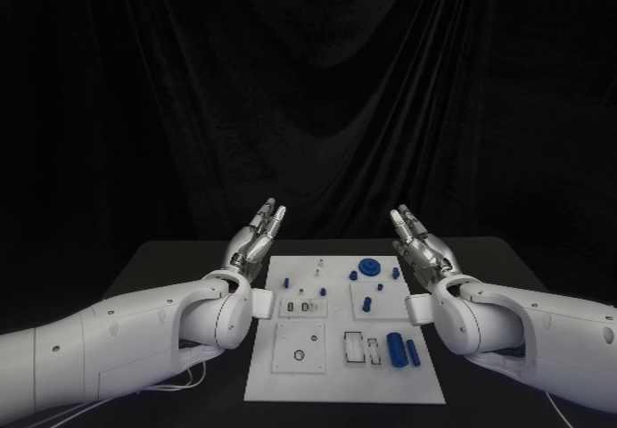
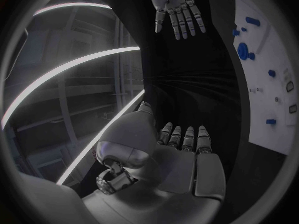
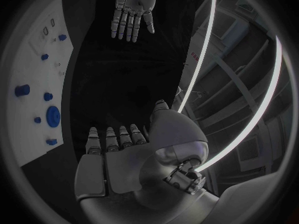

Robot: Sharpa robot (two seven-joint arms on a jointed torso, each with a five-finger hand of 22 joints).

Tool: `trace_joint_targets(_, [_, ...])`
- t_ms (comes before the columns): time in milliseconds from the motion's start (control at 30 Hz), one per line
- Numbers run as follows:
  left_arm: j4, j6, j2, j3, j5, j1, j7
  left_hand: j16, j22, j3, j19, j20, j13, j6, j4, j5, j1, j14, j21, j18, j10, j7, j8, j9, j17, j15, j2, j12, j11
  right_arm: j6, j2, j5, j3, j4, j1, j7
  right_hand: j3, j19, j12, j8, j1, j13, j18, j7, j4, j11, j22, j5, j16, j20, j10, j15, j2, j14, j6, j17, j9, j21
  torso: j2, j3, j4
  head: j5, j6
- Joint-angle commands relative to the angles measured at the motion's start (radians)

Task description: Assemble the parts on the task board

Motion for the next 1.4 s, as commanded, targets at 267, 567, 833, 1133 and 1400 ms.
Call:
trace_joint_targets(267, [-0.021,0.340,0.011,-0.060,0.103,0.058,0.176,-0.004,-0.002,-0.023,-0.001,-0.007,-0.001,0.023,0.015,0.020,0.080,0.001,-0.004,0.008,0.000,0.000,0.008,0.005,-0.001,-0.058,-0.016,-0.004,-0.003,0.199,-0.005,0.095,-0.038,-0.006,0.034,-0.019,-0.007,-0.002,-0.005,0.009,0.074,-0.001,0.019,0.011,0.009,0.030,-0.002,0.015,-0.004,0.038,0.002,0.010,0.000,-0.001,0.008,-0.002,0.004,-0.004,0.000,0.0002,-0.0001,0.000,0.000])
trace_joint_targets(567, [-0.085,0.374,-0.007,-0.068,0.000,0.059,0.235,-0.004,-0.002,-0.028,-0.001,0.076,-0.001,0.033,0.015,0.044,0.114,0.001,-0.004,0.020,0.000,0.026,0.009,0.006,-0.001,-0.019,-0.020,-0.004,0.005,0.283,-0.022,0.030,-0.039,-0.042,0.033,0.003,0.001,-0.002,-0.005,0.011,0.103,-0.001,0.021,0.030,0.008,0.059,-0.002,0.015,-0.004,0.061,0.002,0.045,-0.007,-0.001,0.012,-0.002,0.004,-0.004,0.002,0.0013,0.0003,0.008,-0.035])
trace_joint_targets(833, [-0.099,0.400,-0.015,-0.068,-0.027,0.057,0.244,-0.004,-0.002,-0.011,-0.001,0.081,-0.001,0.055,0.014,0.165,0.215,0.001,-0.004,0.024,0.000,0.056,0.011,0.008,-0.001,0.001,-0.035,-0.004,0.042,0.336,-0.036,-0.041,-0.040,-0.049,0.033,0.013,0.027,0.012,-0.005,0.015,0.196,-0.001,0.025,0.075,-0.017,0.139,0.009,0.015,-0.004,0.119,0.002,0.134,-0.018,-0.001,0.016,-0.002,0.007,0.010,0.002,0.0015,0.0005,0.009,-0.037])
trace_joint_targets(1133, [-0.110,0.378,-0.049,-0.068,-0.141,0.056,0.263,-0.004,-0.002,0.007,-0.001,0.116,-0.001,0.093,0.016,0.317,0.313,0.001,-0.004,0.025,0.000,0.079,0.016,0.012,-0.001,0.021,-0.055,-0.004,0.058,0.357,-0.055,-0.194,-0.040,-0.063,0.056,0.022,0.044,0.489,0.138,0.057,0.383,0.044,0.006,0.182,-0.134,0.291,0.122,0.015,0.205,0.161,0.057,0.238,-0.024,0.215,0.104,0.093,0.029,0.249,-0.003,0.0049,-0.0007,0.007,-0.048])
trace_joint_targets(1400, [-0.100,0.337,-0.105,-0.068,-0.244,0.057,0.275,-0.004,0.002,0.012,0.004,0.131,0.000,0.140,0.017,0.348,0.364,0.001,0.001,0.026,0.005,0.082,0.020,0.016,-0.001,0.046,-0.074,-0.002,0.086,0.321,-0.064,-0.530,-0.041,-0.106,0.145,-0.050,0.050,0.998,0.587,0.107,0.516,0.131,0.026,0.262,-0.235,0.341,0.235,0.016,0.613,0.095,0.301,0.155,-0.026,0.866,0.249,0.215,0.060,0.504,0.007,-0.0015,0.0032,0.009,-0.079])
